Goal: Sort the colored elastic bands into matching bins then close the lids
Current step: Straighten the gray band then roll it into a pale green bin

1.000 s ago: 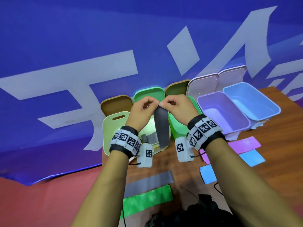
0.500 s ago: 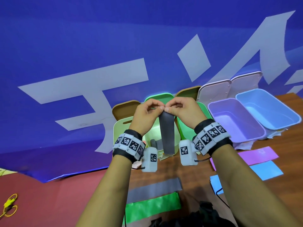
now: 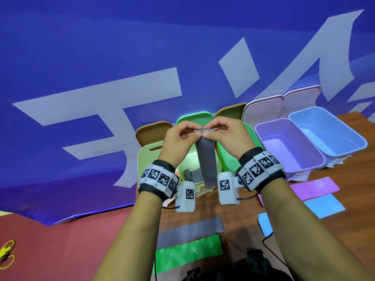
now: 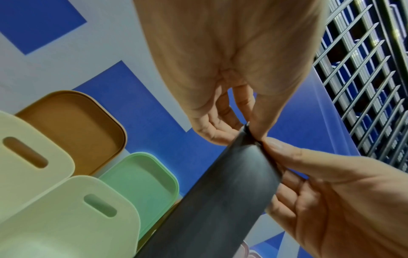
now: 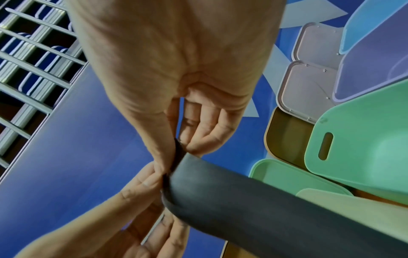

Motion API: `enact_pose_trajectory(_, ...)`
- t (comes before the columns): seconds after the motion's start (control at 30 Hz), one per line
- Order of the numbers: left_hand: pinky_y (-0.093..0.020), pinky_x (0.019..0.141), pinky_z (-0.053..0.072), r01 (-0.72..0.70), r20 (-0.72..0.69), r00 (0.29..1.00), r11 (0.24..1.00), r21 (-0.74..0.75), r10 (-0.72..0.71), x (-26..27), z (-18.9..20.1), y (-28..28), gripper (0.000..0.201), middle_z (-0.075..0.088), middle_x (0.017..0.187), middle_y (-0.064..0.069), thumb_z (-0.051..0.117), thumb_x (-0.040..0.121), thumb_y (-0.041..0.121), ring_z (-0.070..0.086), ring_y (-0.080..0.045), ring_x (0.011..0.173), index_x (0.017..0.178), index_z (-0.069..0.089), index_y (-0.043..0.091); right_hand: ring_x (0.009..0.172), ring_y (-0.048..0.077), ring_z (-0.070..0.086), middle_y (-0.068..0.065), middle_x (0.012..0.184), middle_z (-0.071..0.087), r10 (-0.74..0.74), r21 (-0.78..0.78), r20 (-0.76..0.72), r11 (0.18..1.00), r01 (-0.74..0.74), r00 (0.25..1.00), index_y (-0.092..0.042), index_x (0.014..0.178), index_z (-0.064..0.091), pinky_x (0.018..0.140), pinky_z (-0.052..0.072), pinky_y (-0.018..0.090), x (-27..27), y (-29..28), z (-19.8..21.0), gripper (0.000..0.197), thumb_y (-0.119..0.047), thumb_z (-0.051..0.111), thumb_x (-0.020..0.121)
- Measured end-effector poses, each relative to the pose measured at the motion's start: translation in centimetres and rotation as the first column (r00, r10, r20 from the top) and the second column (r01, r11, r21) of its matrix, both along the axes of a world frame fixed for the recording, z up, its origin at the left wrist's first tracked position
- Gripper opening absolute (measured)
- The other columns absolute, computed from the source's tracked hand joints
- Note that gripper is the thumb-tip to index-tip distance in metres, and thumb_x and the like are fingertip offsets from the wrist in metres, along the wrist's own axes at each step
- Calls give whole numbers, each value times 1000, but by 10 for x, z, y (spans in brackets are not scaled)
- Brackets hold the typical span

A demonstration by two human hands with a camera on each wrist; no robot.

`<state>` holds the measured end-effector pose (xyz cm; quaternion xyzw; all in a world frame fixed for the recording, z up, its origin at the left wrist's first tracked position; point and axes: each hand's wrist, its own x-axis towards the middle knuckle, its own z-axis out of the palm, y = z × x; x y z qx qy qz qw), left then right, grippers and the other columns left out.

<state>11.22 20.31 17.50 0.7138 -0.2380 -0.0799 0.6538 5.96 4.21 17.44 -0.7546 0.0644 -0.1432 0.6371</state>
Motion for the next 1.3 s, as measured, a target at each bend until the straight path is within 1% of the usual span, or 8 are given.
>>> enact_pose_trajectory(0.17, -35, 88, 54, 26, -85, 996, 1000, 9, -25, -4, -7, 4, 16, 69, 92, -3, 62, 90, -1, 65, -12, 90, 97, 67, 13, 73, 5, 66, 3, 80, 70, 23, 73, 12, 997, -24, 1000, 5, 90, 71, 72, 53, 17, -5, 2, -1, 16, 6, 78, 76)
enact_pose_trajectory(0.33, -21, 79, 53, 9, -69, 998, 1000, 0, -9, -6, -8, 4, 11, 69, 86, 1, 62, 93, 1, 65, -4, 81, 95, 67, 11, 77, 13, 67, 4, 80, 71, 13, 62, 7, 998, -13, 1000, 4, 87, 71, 79, 57, 29, -2, 3, -2, 14, 5, 79, 76)
enact_pose_trajectory(0.5, -26, 82, 53, -8, -14, 1000, 999, 44, 9, 1, -13, 6, 15, 71, 83, 2, 63, 93, 4, 65, -9, 82, 92, 69, 17, 74, 12, 62, 6, 79, 67, 20, 72, 5, 997, -21, 1000, 7, 89, 69, 74, 54, 26, 0, 6, -3, 15, 6, 78, 76)
enact_pose_trajectory(0.67, -22, 81, 51, -26, 12, 1000, 1000, 2, 26, 3, -11, 9, 13, 69, 88, -4, 65, 91, 3, 65, -11, 85, 93, 69, 14, 79, 15, 65, 15, 88, 70, 74, 191, -40, 980, -65, 996, -3, 96, 70, 71, 55, 24, -2, 9, -5, 10, -4, 72, 87)
enact_pose_trajectory(0.8, -23, 84, 52, -22, 9, 1000, 1000, -11, 23, 2, -9, 10, 18, 69, 92, -7, 64, 89, -4, 65, -14, 90, 94, 68, 13, 76, 10, 66, 8, 86, 72, 47, 170, -33, 985, -41, 998, -7, 95, 71, 68, 53, 20, -1, 12, -4, 10, -2, 72, 86)
enact_pose_trajectory(1.0, -23, 84, 51, -12, -6, 1000, 999, -34, 12, 0, -9, 11, 20, 68, 91, -4, 63, 87, -9, 66, -14, 91, 94, 66, 10, 90, 28, 71, 13, 93, 75, 15, 122, -16, 993, -13, 1000, -10, 90, 73, 88, 57, 33, 0, 12, -4, 16, 3, 75, 80)
enact_pose_trajectory(1.13, -25, 79, 51, -15, -57, 998, 1000, -15, 14, 1, -12, 8, 8, 66, 85, 1, 65, 91, 3, 63, -10, 82, 93, 66, 11, 81, 14, 71, 5, 87, 75, 18, 97, -15, 995, -16, 1000, -7, 90, 75, 84, 57, 27, -2, 11, -2, 14, 2, 76, 79)
enact_pose_trajectory(1.3, -23, 79, 50, -26, -27, 999, 1000, -15, 26, 3, -13, 7, 8, 68, 85, 0, 66, 91, 5, 64, -12, 84, 91, 68, 13, 81, 16, 70, 10, 90, 75, 20, 92, -15, 996, -18, 1000, -5, 91, 75, 85, 57, 29, -3, 7, 0, 15, 2, 77, 78)
